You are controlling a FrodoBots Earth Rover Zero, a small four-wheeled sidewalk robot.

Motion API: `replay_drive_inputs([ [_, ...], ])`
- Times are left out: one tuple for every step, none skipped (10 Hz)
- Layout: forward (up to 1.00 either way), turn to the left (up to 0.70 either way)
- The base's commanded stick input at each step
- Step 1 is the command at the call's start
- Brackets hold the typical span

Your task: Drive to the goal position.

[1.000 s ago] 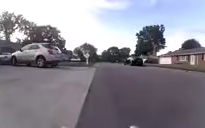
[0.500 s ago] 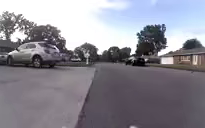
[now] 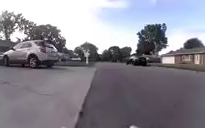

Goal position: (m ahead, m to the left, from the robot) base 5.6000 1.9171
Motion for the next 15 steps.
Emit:
replay_drive_inputs([
  [0.98,0.0],
  [0.98,0.0],
  [0.98,0.0],
  [0.98,0.0],
  [0.98,0.0],
  [0.98,0.0],
  [0.98,0.0],
  [0.98,0.0],
  [0.98,0.0],
  [0.98,0.0],
  [0.98,0.0],
  [0.98,0.0],
  [0.98,0.0],
  [0.99,-0.01],
  [0.99,-0.01],
])
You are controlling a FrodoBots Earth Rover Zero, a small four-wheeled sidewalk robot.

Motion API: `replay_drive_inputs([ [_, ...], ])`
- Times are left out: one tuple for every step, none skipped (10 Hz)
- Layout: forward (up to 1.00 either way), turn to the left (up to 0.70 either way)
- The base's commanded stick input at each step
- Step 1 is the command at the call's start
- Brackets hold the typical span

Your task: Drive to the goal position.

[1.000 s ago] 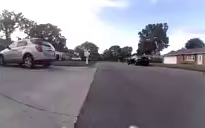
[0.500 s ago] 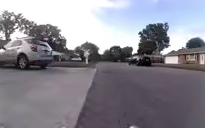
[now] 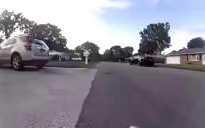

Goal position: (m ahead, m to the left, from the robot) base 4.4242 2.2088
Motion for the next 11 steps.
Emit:
replay_drive_inputs([
  [1.0,-0.04],
  [1.0,-0.25],
  [1.0,-0.26],
  [1.0,-0.18],
  [1.0,-0.11],
  [1.0,-0.03],
  [1.0,0.0],
  [1.0,0.0],
  [1.0,0.0],
  [1.0,0.0],
  [1.0,0.0],
])
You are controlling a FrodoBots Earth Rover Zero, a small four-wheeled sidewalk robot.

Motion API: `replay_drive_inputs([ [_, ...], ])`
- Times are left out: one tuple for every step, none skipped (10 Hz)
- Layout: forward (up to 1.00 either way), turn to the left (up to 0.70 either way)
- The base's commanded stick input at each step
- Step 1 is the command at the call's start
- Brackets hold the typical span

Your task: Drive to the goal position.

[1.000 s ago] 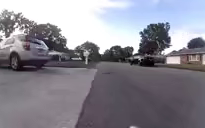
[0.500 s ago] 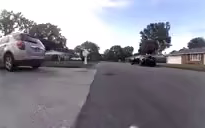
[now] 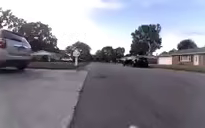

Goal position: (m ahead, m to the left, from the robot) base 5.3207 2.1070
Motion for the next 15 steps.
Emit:
replay_drive_inputs([
  [1.0,0.0],
  [1.0,0.0],
  [1.0,0.0],
  [1.0,0.0],
  [1.0,0.0],
  [1.0,0.0],
  [1.0,0.0],
  [1.0,0.01],
  [1.0,0.05],
  [1.0,0.09],
  [1.0,0.13],
  [1.0,0.11],
  [1.0,0.09],
  [1.0,0.06],
  [1.0,0.04],
])
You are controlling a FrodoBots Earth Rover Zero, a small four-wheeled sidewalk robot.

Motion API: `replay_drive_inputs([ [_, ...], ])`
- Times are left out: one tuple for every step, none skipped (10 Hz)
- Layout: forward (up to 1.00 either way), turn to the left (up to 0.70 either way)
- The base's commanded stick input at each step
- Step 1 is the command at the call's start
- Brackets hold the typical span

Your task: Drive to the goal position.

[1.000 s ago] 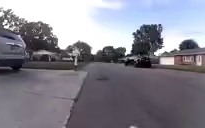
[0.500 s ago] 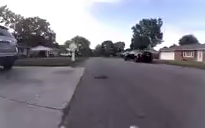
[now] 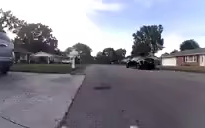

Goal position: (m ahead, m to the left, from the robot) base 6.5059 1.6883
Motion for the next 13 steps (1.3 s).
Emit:
replay_drive_inputs([
  [1.0,0.01],
  [1.0,0.0],
  [1.0,0.0],
  [1.0,0.0],
  [1.0,0.0],
  [1.0,0.0],
  [1.0,0.0],
  [1.0,0.0],
  [1.0,0.0],
  [1.0,0.0],
  [1.0,0.0],
  [1.0,0.0],
  [1.0,0.0],
])
